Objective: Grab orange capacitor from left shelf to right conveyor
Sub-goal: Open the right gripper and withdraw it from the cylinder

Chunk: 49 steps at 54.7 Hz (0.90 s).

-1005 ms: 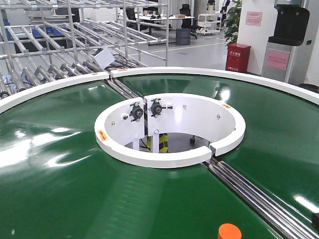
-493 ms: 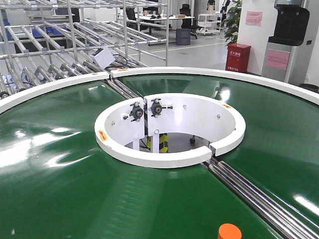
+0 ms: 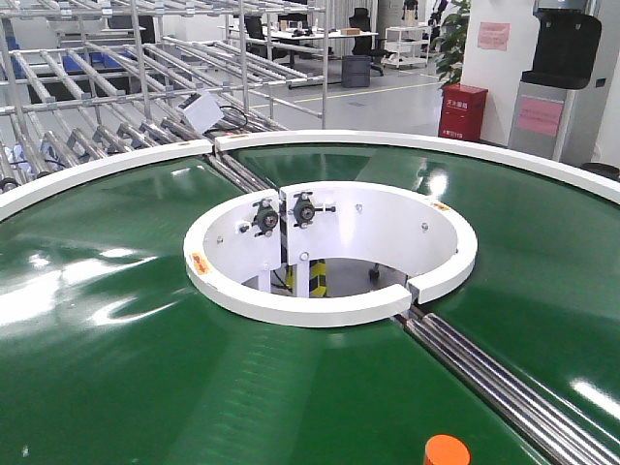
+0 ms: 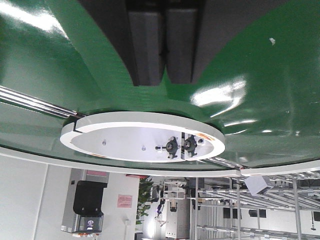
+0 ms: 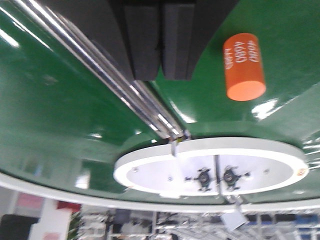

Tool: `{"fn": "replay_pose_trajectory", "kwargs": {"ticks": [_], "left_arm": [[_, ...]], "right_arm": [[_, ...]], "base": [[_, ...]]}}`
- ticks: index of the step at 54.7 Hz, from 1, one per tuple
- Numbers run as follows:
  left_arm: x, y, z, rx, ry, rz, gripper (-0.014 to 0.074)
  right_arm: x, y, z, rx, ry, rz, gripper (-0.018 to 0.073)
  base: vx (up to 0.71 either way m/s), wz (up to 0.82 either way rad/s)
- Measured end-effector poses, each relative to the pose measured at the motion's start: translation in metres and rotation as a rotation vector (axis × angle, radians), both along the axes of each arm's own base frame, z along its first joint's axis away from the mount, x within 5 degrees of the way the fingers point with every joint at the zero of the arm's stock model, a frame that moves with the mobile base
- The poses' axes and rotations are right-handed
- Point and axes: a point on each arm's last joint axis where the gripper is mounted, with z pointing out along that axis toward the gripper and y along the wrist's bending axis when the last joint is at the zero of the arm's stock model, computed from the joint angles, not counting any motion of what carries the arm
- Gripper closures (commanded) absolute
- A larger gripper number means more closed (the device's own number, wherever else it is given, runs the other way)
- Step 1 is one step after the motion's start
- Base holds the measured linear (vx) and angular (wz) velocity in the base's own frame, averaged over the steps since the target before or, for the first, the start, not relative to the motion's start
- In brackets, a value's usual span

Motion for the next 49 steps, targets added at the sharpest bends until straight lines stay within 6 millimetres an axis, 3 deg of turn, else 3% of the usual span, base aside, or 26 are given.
{"fn": "replay_pose_trajectory", "kwargs": {"ticks": [10,49], "left_arm": [[0.0000,0.0000,0.0000,0.000,0.000,0.000,0.0603],[0.0000,0.0000,0.0000,0.000,0.000,0.000,0.0603]], "right_arm": [[-0.0103,-0.0032,-0.0039,0.009,-0.119,-0.052,0.0570],[-0.0106,-0.0033,-0.0040,0.009,-0.122,-0.054,0.0570]], "base": [[0.00,0.00],[0.00,0.00]]}}
